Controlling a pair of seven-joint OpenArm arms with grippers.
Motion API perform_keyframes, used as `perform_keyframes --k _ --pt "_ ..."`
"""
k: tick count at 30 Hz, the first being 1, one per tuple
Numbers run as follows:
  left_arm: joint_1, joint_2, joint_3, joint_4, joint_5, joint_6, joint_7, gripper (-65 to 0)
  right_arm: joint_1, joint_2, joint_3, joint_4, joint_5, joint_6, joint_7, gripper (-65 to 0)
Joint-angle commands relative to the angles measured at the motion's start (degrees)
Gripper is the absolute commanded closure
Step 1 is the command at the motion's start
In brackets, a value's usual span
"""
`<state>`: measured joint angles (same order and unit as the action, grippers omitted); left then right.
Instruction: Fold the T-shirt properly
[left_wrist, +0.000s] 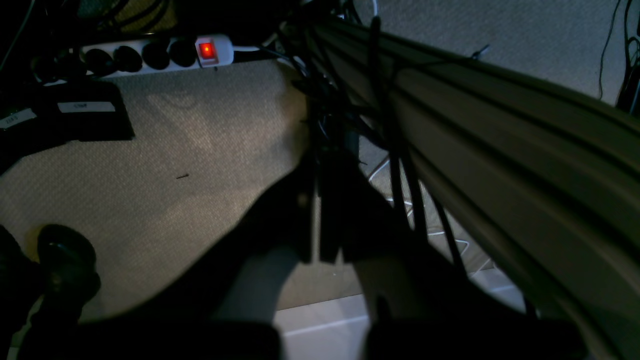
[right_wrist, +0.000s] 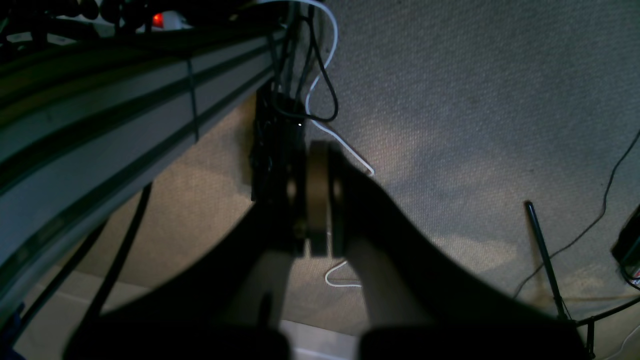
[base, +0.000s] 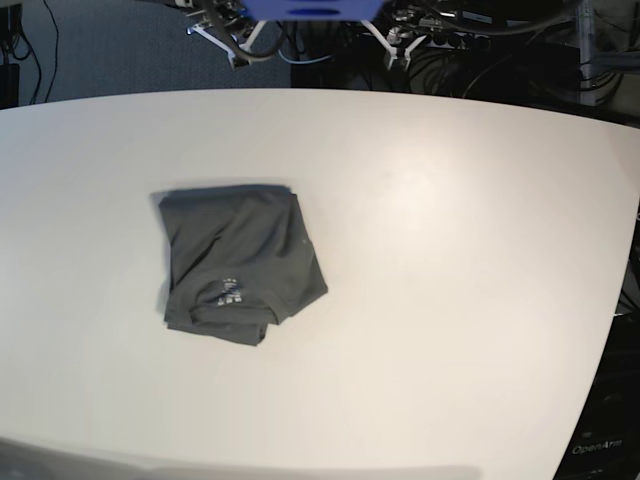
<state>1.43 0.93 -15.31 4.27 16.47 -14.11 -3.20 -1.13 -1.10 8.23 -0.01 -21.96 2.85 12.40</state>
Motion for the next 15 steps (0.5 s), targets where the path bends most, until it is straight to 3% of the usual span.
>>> perform_keyframes --k 1,15 --pt "-0.1 0.1 0.0 0.1 -0.1 -0.3 -0.2 -2.0 -0.1 -0.1 0.0 0.0 0.3 0.0 0.1 -0.7" --pt "-0.2 -0.1 0.1 0.4 0.3 -0.4 -0.4 -2.0 1.2 0.8 -0.1 0.0 0.3 -0.2 0.7 -0.7"
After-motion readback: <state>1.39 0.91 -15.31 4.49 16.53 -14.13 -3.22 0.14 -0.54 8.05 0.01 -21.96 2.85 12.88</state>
